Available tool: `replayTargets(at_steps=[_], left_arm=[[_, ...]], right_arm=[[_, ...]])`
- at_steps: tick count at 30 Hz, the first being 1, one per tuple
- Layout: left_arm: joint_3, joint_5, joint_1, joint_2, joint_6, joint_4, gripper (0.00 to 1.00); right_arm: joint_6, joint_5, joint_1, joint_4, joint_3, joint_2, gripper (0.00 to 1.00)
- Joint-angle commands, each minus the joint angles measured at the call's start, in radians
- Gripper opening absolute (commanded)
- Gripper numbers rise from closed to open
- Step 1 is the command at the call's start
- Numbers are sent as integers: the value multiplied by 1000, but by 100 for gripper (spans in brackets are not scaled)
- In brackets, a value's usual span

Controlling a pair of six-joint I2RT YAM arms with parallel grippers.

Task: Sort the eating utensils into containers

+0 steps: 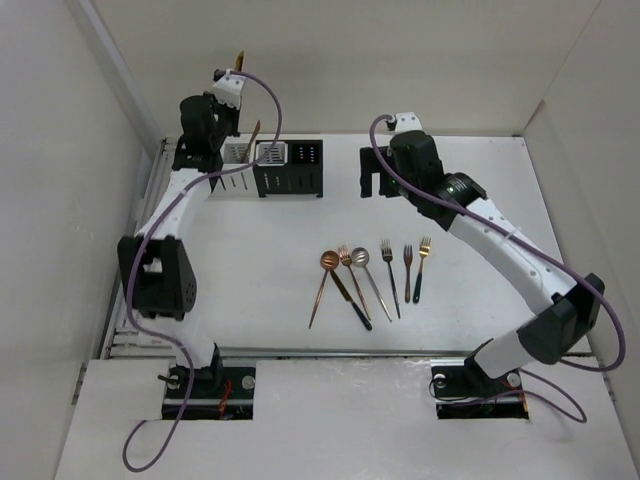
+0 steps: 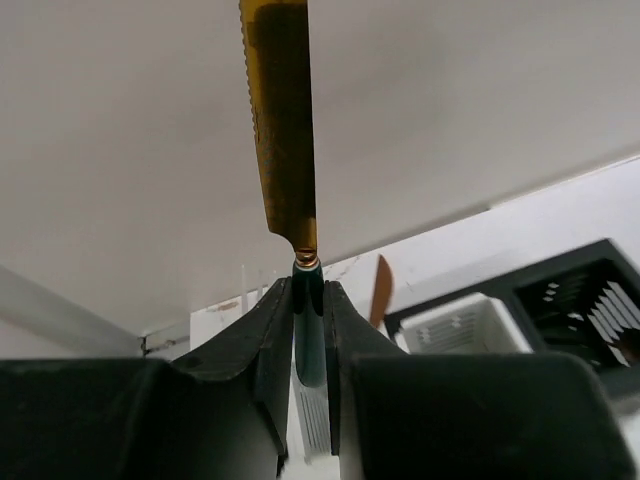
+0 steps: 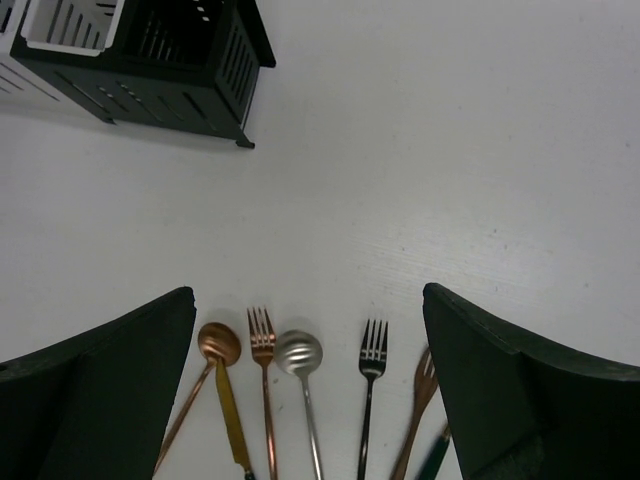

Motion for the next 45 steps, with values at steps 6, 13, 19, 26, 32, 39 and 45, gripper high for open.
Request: replayTargets(at_steps=[6,13,19,26,32,39,45], left_arm=[[220,145,75,272,-53,115,0],[175,187,84,305,-91,51,0],[122,129,94,314,-91,-29,10],[87,99,112,283,-100,-117,51],[240,-89,92,254,-229,-274,65],[502,-299,58,185,-289,-501,69],[648,-413,58,122,-309,-745,78]], right_arm=[[-64,-29,-11,32,151,122,100],[-64,-29,-20,21,199,173,100],[-55,-58,-29,-44,231,196,100],[98,-119,-142,-321,231,233,88],[242,-208,-249,-430,-124,126,46],[284,-211,-276,-399,-380,87,49],[247,-271,-329,-255,-483,107,51]])
